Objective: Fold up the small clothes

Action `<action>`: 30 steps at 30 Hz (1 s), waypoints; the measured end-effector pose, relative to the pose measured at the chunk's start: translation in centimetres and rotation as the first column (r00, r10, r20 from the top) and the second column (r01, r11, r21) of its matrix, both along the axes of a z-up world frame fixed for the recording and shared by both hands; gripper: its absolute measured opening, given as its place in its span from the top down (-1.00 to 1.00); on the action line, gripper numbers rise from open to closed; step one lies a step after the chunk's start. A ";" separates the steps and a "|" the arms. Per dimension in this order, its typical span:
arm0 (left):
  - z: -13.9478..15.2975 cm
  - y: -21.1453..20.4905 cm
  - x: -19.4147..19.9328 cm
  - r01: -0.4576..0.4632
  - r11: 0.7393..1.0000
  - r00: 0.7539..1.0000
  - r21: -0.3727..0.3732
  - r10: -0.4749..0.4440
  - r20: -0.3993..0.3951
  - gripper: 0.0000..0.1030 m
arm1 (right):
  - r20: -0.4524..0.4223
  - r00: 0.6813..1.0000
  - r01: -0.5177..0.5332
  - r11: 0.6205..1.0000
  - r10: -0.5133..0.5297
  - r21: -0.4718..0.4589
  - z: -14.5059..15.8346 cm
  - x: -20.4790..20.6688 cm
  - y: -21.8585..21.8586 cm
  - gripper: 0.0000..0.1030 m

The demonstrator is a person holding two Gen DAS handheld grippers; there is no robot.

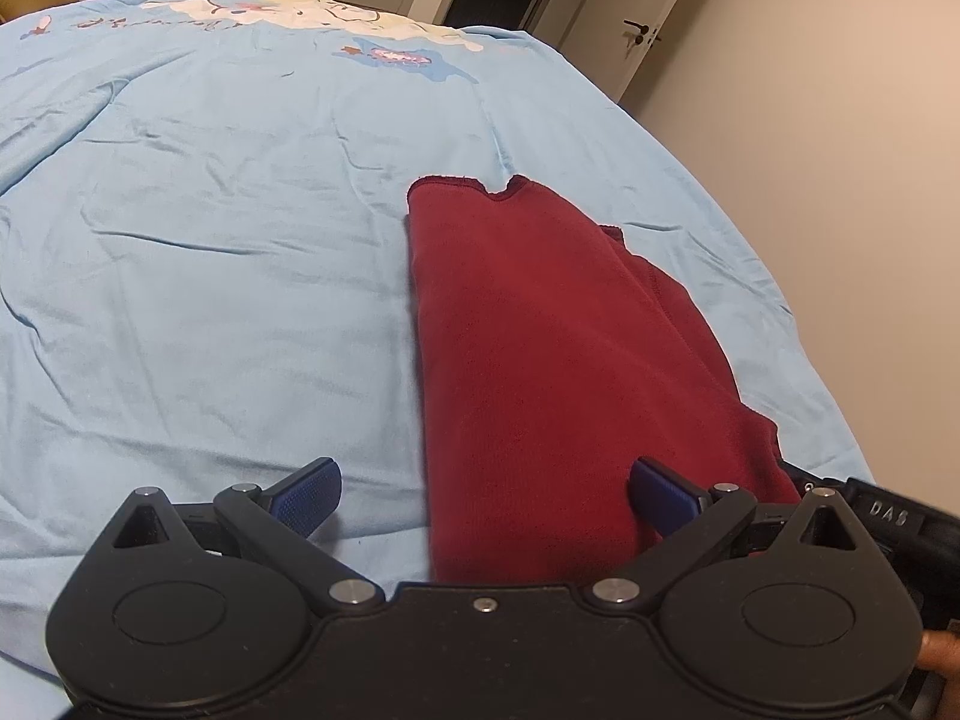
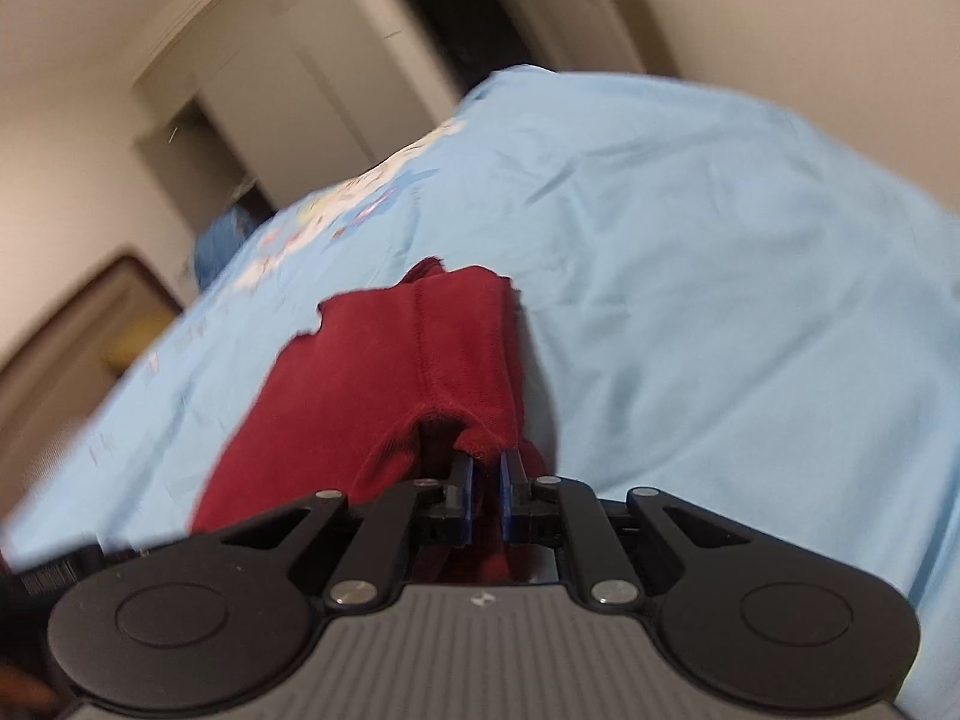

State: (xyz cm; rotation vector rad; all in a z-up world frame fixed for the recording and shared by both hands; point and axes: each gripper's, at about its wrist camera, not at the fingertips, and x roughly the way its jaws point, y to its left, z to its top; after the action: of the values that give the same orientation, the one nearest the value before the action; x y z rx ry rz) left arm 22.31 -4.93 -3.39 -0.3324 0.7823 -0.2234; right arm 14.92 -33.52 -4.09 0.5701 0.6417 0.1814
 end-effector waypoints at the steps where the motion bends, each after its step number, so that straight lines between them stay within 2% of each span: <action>1: 0.0 0.0 0.0 0.000 1.000 1.000 -0.002 0.000 -0.002 -0.98 | -0.016 1.000 0.021 0.998 -0.020 0.063 -0.4 0.0 -0.7 0.82; 3: -0.2 0.0 0.0 0.001 1.000 1.000 -0.007 -0.001 -0.007 -0.98 | -0.037 0.999 0.044 0.989 -0.040 0.143 -1.1 0.1 -1.7 0.82; 4: -0.3 0.1 0.1 0.002 1.000 1.000 -0.008 -0.002 -0.010 -0.98 | -0.040 0.998 0.044 0.989 -0.039 0.141 -1.2 0.1 -1.8 0.82; 6: -0.4 0.1 0.2 0.003 1.000 1.000 -0.007 -0.003 -0.017 -0.98 | -0.036 0.999 0.031 0.994 -0.027 0.102 -1.2 0.0 -1.6 0.78; 12: -0.7 0.1 0.3 -0.003 1.000 1.000 -0.014 0.003 -0.029 -0.98 | -0.019 1.000 0.022 1.000 -0.021 0.017 -0.2 -0.8 -0.7 0.48; 14: -0.8 0.1 0.3 -0.004 1.000 1.000 -0.014 0.003 -0.030 -0.98 | -0.009 1.000 0.022 1.000 -0.022 -0.004 0.2 -1.2 -0.6 0.16; 16: -0.8 0.1 0.3 -0.004 1.000 0.999 -0.015 0.004 -0.031 -0.98 | 0.011 1.000 0.018 1.000 -0.018 -0.025 0.7 -1.6 -0.4 -0.06; 18: -0.9 0.1 0.3 -0.006 1.000 0.999 -0.016 0.006 -0.034 -0.98 | 0.037 0.999 0.011 0.999 -0.010 -0.041 1.4 -1.9 -0.2 -0.18; 20: -1.0 0.1 0.4 -0.008 1.000 0.999 -0.016 0.007 -0.035 -0.98 | 0.063 0.998 -0.003 0.999 0.005 -0.045 2.0 -2.2 0.2 -0.38; 23: -1.1 0.1 0.4 -0.009 1.000 0.999 -0.015 0.009 -0.035 -0.98 | 0.083 0.996 -0.030 0.998 0.035 -0.063 2.4 -2.1 1.0 -0.49; 27: -1.1 0.1 0.3 -0.011 1.000 0.999 -0.013 0.011 -0.036 -0.98 | 0.050 0.998 -0.037 0.994 0.043 -0.105 1.7 -1.6 2.2 -0.52; 30: -1.1 0.1 0.3 -0.013 1.000 0.999 -0.011 0.012 -0.037 -0.98 | 0.010 1.000 -0.016 0.980 0.019 -0.196 1.0 -1.6 3.1 -0.65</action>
State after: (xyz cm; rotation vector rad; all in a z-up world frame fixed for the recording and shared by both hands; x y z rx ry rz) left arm 22.59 -4.83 -4.46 -0.3530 0.8152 -0.2106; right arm 13.30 -30.44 -3.13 0.3736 0.6455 0.1359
